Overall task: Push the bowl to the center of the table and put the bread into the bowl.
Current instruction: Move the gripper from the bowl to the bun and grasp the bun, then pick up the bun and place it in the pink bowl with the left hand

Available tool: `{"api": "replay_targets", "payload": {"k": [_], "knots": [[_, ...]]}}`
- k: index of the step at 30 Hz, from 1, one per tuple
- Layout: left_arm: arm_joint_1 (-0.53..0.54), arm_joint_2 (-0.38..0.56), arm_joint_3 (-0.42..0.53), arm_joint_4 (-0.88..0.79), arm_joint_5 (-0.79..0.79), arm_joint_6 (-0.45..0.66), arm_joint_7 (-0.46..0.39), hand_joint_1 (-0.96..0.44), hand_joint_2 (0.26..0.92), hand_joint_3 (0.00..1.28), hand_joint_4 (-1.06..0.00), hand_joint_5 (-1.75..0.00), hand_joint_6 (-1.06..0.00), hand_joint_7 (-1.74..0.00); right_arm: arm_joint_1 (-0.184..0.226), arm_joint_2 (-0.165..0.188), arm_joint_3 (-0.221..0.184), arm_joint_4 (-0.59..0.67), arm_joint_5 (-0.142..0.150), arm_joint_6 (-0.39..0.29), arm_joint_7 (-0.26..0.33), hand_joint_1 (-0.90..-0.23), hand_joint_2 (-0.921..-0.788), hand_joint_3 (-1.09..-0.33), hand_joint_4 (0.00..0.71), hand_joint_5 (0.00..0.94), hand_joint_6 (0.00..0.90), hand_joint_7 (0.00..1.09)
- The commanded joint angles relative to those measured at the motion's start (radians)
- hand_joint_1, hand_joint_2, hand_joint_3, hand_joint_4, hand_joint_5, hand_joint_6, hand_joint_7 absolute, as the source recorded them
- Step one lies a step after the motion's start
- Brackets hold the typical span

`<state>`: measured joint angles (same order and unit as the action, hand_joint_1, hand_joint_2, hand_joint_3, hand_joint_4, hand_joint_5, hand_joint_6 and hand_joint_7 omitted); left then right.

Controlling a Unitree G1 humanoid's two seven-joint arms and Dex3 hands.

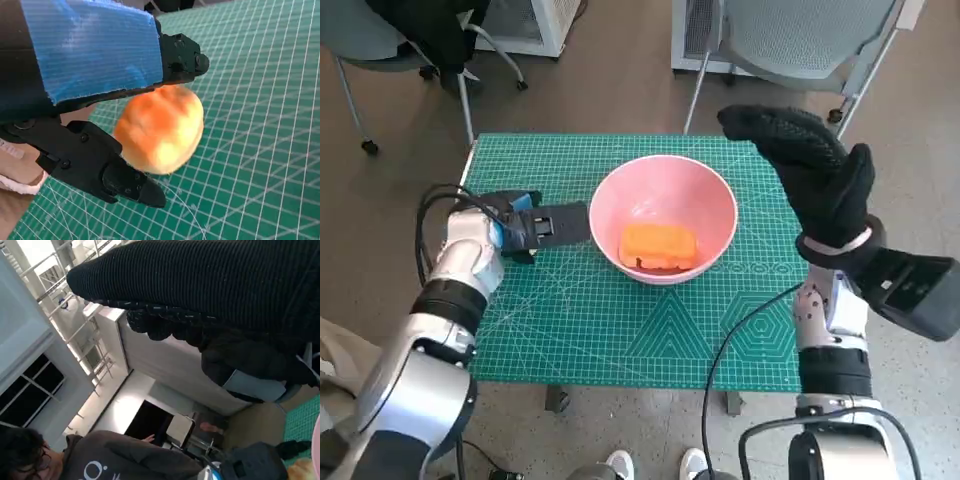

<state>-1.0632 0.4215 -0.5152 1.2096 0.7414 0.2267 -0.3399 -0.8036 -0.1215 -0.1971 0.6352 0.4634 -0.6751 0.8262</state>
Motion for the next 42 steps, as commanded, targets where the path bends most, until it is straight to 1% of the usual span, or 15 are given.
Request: {"api": "replay_targets", "payload": {"k": [1, 10, 17, 18, 19, 20, 21, 22, 24, 26, 27, 30, 39, 40, 42], "knots": [[-0.021, -0.013, -0.005, 0.034, -0.007, -0.008, 0.027, -0.31, 0.690, 0.00, 0.00, 0.00, -0.12, 0.00, 0.027, -0.013, -0.004, 0.004, -0.012, 0.013, -0.008, -0.711, -0.921, -0.811, 0.023, 0.006, -0.001, 0.24], [-0.003, -0.026, -0.007, 0.073, -0.006, -0.025, 0.120, -0.25, 0.744, 0.02, -0.06, -0.02, -0.18, -0.02, 0.033, -0.013, 0.000, -0.009, -0.014, 0.020, -0.019, -0.709, -0.921, -0.808, 0.030, 0.007, -0.001, 0.24], [0.029, -0.032, 0.003, 0.076, -0.016, -0.017, 0.214, -0.09, 0.799, 0.03, -0.28, -0.06, -0.29, -0.04, 0.040, -0.012, 0.005, -0.019, -0.015, 0.025, -0.027, -0.709, -0.921, -0.808, 0.030, 0.006, -0.001, 0.24], [0.032, -0.032, 0.004, 0.076, -0.017, -0.016, 0.225, -0.03, 0.812, 0.03, -0.38, -0.11, -0.33, -0.05, 0.041, -0.012, 0.005, -0.021, -0.015, 0.026, -0.027, -0.709, -0.921, -0.807, 0.031, 0.006, -0.001, 0.24], [0.036, -0.031, 0.001, 0.076, -0.014, -0.016, 0.241, -0.01, 0.816, 0.03, -0.41, -0.13, -0.34, -0.04, 0.041, -0.011, 0.006, -0.022, -0.015, 0.026, -0.028, -0.709, -0.921, -0.807, 0.031, 0.006, -0.001, 0.24], [0.038, -0.031, -0.001, 0.077, -0.012, -0.017, 0.252, 0.12, 0.854, 0.06, -0.49, -0.54, -0.40, -0.06, 0.042, -0.011, 0.006, -0.022, -0.015, 0.026, -0.028, -0.709, -0.921, -0.807, 0.031, 0.006, -0.001, 0.24], [0.044, -0.028, -0.007, 0.077, -0.005, -0.019, 0.272, 0.21, 0.878, 0.08, -0.54, -0.81, -0.44, -0.06, 0.042, -0.010, 0.006, -0.023, -0.015, 0.026, -0.029, -0.709, -0.921, -0.807, 0.031, 0.006, -0.001, 0.24], [0.047, -0.026, -0.011, 0.077, -0.001, -0.021, 0.287, 0.24, 0.876, 0.09, -0.58, -0.89, -0.50, -0.09, 0.042, -0.010, 0.006, -0.023, -0.014, 0.026, -0.029, -0.709, -0.921, -0.807, 0.031, 0.006, -0.001, 0.24], [0.053, -0.022, -0.018, 0.077, 0.005, -0.025, 0.313, 0.33, 0.785, 0.28, -0.66, -1.10, -0.62, -0.18, 0.042, -0.009, 0.007, -0.023, -0.014, 0.027, -0.030, -0.709, -0.921, -0.807, 0.031, 0.006, -0.001, 0.24], [0.059, -0.015, -0.027, 0.076, 0.015, -0.032, 0.349, 0.17, 0.826, 0.24, -0.64, -1.23, -0.62, -0.61, 0.042, -0.008, 0.007, -0.024, -0.014, 0.027, -0.031, -0.709, -0.921, -0.807, 0.031, 0.005, -0.001, 0.24], [0.064, -0.010, -0.032, 0.075, 0.019, -0.038, 0.367, 0.11, 0.849, 0.22, -0.63, -1.29, -0.62, -0.76, 0.042, -0.008, 0.007, -0.024, -0.013, 0.027, -0.032, -0.709, -0.921, -0.807, 0.031, 0.005, -0.001, 0.24], [0.070, 0.000, -0.039, 0.074, 0.021, -0.050, 0.394, 0.04, 0.897, 0.16, -0.57, -1.37, -0.64, -0.95, 0.042, -0.007, 0.008, -0.022, -0.015, 0.026, -0.034, -0.709, -0.921, -0.808, 0.031, 0.005, -0.001, 0.24], [0.076, 0.021, -0.013, 0.066, -0.017, -0.076, 0.386, 0.00, 0.915, 0.16, -0.48, -1.52, -0.68, -0.96, 0.037, -0.001, 0.010, -0.016, -0.014, 0.022, -0.035, -0.709, -0.921, -0.809, 0.031, 0.004, -0.001, 0.25], [0.076, 0.024, -0.011, 0.064, -0.020, -0.079, 0.385, 0.00, 0.882, 0.22, -0.47, -1.55, -0.68, -0.97, 0.036, -0.001, 0.010, -0.015, -0.015, 0.022, -0.036, -0.709, -0.921, -0.809, 0.031, 0.004, -0.001, 0.25], [0.077, 0.027, -0.008, 0.061, -0.024, -0.083, 0.382, 0.00, 0.740, 0.51, -0.44, -1.64, -0.66, -1.06, 0.036, 0.000, 0.010, -0.015, -0.015, 0.023, -0.036, -0.709, -0.921, -0.809, 0.031, 0.003, -0.001, 0.25]]}}
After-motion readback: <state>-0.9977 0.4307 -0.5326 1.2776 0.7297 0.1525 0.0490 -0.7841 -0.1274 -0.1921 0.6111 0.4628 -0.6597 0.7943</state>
